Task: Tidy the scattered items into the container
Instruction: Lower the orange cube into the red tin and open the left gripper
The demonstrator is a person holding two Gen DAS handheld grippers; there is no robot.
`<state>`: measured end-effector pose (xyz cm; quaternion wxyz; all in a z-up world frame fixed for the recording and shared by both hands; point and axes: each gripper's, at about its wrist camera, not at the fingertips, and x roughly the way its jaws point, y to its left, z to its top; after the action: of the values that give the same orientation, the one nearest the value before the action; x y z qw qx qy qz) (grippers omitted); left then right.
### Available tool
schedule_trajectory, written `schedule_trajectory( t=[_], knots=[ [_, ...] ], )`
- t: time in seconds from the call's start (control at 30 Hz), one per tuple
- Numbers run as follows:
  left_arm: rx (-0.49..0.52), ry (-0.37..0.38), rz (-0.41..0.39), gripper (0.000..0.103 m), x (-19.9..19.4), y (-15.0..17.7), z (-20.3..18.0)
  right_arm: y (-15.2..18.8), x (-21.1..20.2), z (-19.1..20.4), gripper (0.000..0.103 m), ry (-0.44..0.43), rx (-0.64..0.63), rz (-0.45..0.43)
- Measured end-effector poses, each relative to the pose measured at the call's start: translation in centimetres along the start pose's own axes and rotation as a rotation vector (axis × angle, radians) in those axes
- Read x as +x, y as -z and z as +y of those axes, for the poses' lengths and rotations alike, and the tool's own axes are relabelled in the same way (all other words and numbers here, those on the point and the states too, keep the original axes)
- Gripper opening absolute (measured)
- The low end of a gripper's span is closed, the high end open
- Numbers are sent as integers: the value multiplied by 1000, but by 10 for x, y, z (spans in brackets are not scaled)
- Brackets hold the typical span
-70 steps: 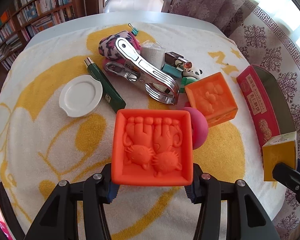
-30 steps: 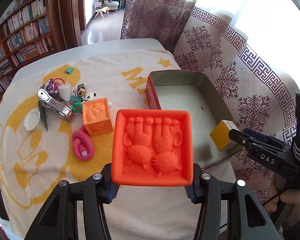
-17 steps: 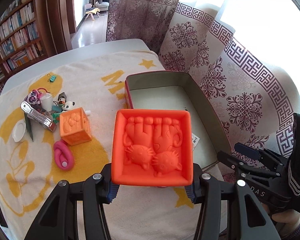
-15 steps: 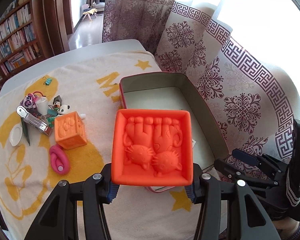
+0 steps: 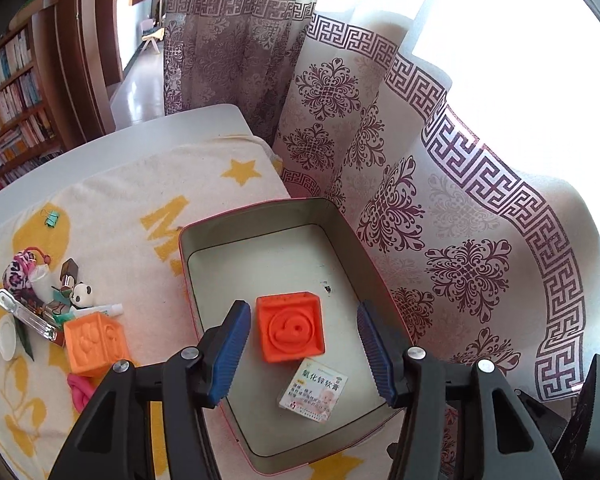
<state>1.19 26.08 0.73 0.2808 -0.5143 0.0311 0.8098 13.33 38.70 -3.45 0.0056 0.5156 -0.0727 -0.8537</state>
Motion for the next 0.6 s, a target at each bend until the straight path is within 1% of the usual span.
schedule_trajectory(
  t=[0.1,0.33,0.6],
  knots=[
    [-7,-5,9,57,0,4,2,-1,3,-3,70,-7,18,3],
    [-78,-36,46,57,-1,23,25,-4,9,1,70,-31,21,14],
    [-134,-72,50,57,-15,41,46,-7,15,15,70,-59,4,26]
  ],
)
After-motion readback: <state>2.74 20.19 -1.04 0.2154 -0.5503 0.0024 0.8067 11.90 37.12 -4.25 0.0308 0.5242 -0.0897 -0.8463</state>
